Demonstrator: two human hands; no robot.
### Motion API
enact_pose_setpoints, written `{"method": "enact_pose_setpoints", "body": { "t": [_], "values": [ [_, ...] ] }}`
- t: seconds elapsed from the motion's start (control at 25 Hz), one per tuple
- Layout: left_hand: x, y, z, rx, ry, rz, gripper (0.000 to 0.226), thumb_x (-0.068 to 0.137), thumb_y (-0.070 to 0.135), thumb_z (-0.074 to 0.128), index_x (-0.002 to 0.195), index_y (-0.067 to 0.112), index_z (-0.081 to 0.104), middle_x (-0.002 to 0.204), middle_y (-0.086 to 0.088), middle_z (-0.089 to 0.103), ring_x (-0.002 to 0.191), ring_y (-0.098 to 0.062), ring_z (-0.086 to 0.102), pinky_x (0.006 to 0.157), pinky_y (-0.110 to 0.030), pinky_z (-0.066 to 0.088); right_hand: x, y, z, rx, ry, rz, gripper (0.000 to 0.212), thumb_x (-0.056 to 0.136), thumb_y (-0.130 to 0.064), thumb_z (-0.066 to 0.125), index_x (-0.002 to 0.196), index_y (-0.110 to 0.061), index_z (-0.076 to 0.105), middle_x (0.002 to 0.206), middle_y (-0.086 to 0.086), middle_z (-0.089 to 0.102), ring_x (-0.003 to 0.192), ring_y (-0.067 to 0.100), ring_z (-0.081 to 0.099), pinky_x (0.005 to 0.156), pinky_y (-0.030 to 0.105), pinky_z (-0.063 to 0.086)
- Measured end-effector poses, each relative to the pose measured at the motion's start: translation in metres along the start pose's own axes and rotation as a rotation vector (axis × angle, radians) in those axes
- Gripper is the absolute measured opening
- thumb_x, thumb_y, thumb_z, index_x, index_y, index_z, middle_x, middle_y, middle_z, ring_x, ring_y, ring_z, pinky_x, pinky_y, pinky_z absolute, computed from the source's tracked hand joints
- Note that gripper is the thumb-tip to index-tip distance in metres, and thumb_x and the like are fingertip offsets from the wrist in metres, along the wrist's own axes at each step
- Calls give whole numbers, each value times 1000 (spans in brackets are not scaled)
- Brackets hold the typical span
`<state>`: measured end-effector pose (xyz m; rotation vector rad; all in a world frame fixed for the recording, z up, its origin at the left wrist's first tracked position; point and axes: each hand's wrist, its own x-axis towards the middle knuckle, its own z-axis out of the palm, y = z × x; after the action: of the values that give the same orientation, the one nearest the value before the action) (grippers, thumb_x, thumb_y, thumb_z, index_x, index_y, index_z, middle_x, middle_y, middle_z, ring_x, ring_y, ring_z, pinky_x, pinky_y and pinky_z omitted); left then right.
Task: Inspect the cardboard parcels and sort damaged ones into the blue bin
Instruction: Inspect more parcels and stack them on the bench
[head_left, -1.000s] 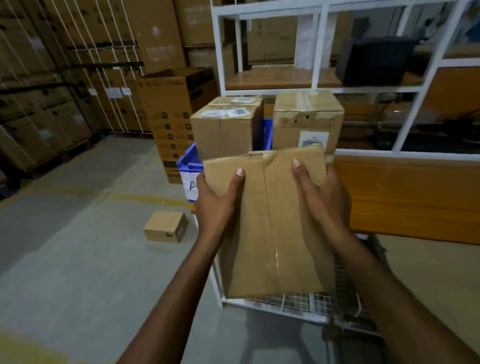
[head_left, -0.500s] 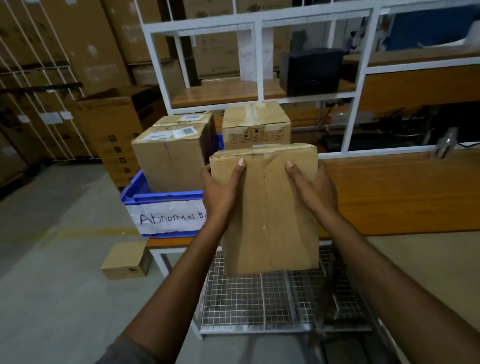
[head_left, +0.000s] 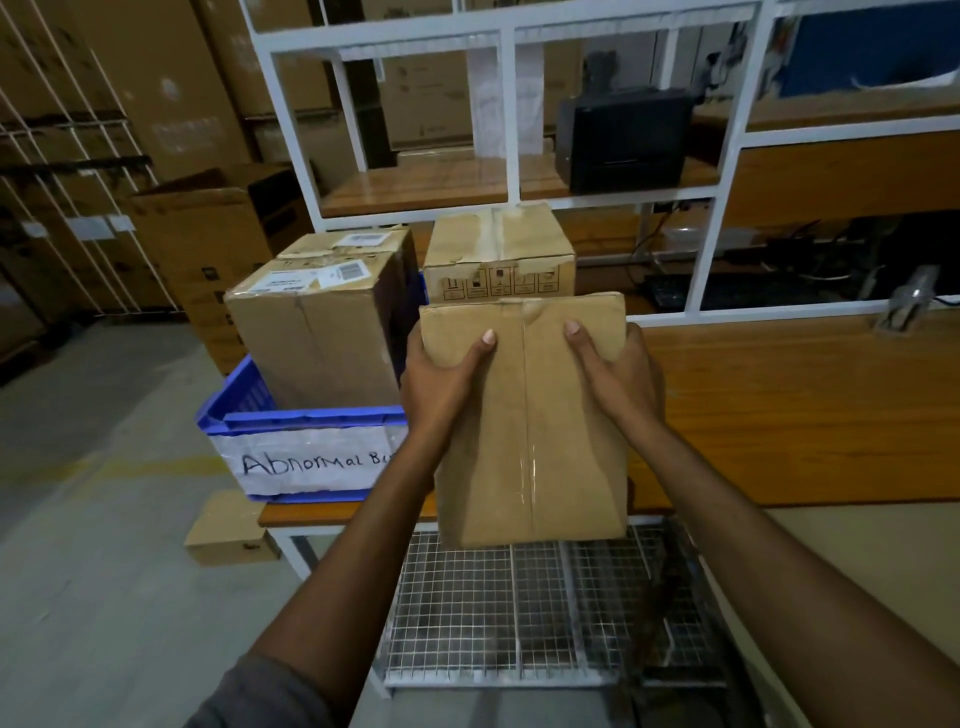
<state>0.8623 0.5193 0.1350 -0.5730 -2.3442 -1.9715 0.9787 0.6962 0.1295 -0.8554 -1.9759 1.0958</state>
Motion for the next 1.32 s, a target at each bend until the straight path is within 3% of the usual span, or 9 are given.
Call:
{"method": "enact_pose_setpoints", "body": {
  "t": [0.16, 0.28, 0.36, 0.48, 0.68, 0.84, 1.0, 1.16, 1.32],
  "values": [
    [10, -9, 8, 33, 46, 22, 95, 79, 67, 80, 157, 33, 37, 150, 2, 55, 135, -21, 54, 110, -55, 47, 14, 2, 10, 18, 37, -19, 65, 84, -77, 64, 121, -25, 52, 103, -10, 61, 99, 18, 66, 82, 41, 56],
    [2, -35, -1, 98, -107, 39, 105, 80, 56, 86, 160, 39, 20, 155, 4, 45, 136, -19, 50, 110, -46, 45, 5, 24, 12, 103, -131, 24, 82, 82, -59, 79, 143, -27, 35, 120, -11, 56, 109, 14, 60, 84, 35, 49],
    [-9, -51, -5, 113, -149, 8, 99, 80, 48, 89, 156, 34, 27, 144, 9, 50, 128, -15, 54, 109, -46, 48, -9, 40, 17, 86, -132, 36, 83, 79, -53, 84, 140, -26, 36, 121, -10, 57, 112, 17, 62, 87, 37, 50],
    [-15, -61, -7, 123, -78, -11, 85, 82, 45, 88, 148, 31, 38, 133, 13, 56, 119, -11, 58, 107, -46, 51, -20, 44, 23, 71, -25, 23, 79, 80, -52, 84, 139, -21, 41, 125, -5, 61, 113, 19, 62, 86, 32, 47],
    [-30, -79, -23, 216, -306, -81, 111, 77, 50, 90, 161, 39, 19, 151, 10, 49, 133, -17, 53, 109, -44, 47, -36, 59, 10, 41, -225, 59, 99, 76, -46, 90, 150, -21, 29, 136, -3, 55, 115, 12, 54, 89, 30, 42],
    [-50, -79, -23, 207, -177, -105, 95, 75, 55, 90, 150, 31, 37, 145, 3, 58, 132, -24, 58, 107, -48, 50, -53, 56, 7, 64, -178, 85, 96, 74, -45, 92, 146, -17, 35, 137, 1, 58, 122, 21, 59, 92, 31, 45],
    [-64, -63, -41, 138, -110, -94, 88, 70, 59, 92, 139, 35, 43, 134, 8, 64, 121, -15, 64, 104, -51, 54, -67, 37, -26, 65, -215, 48, 110, 67, -36, 97, 152, -24, 28, 132, -11, 49, 120, 13, 52, 96, 34, 44],
    [-72, -33, -58, 153, -221, -68, 114, 67, 56, 94, 154, 43, 22, 138, 8, 52, 125, -19, 57, 107, -42, 49, -80, 13, -42, 48, -226, 2, 109, 68, -40, 95, 153, -31, 27, 134, -15, 48, 118, 9, 49, 96, 35, 45],
    [-82, -14, -63, 287, -232, -75, 112, 72, 55, 91, 155, 40, 18, 145, -3, 57, 125, -28, 60, 102, -45, 51, -84, 0, -54, 4, -220, 41, 101, 73, -41, 92, 151, -34, 28, 137, -6, 56, 113, 13, 53, 96, 39, 47]
  ]
}}
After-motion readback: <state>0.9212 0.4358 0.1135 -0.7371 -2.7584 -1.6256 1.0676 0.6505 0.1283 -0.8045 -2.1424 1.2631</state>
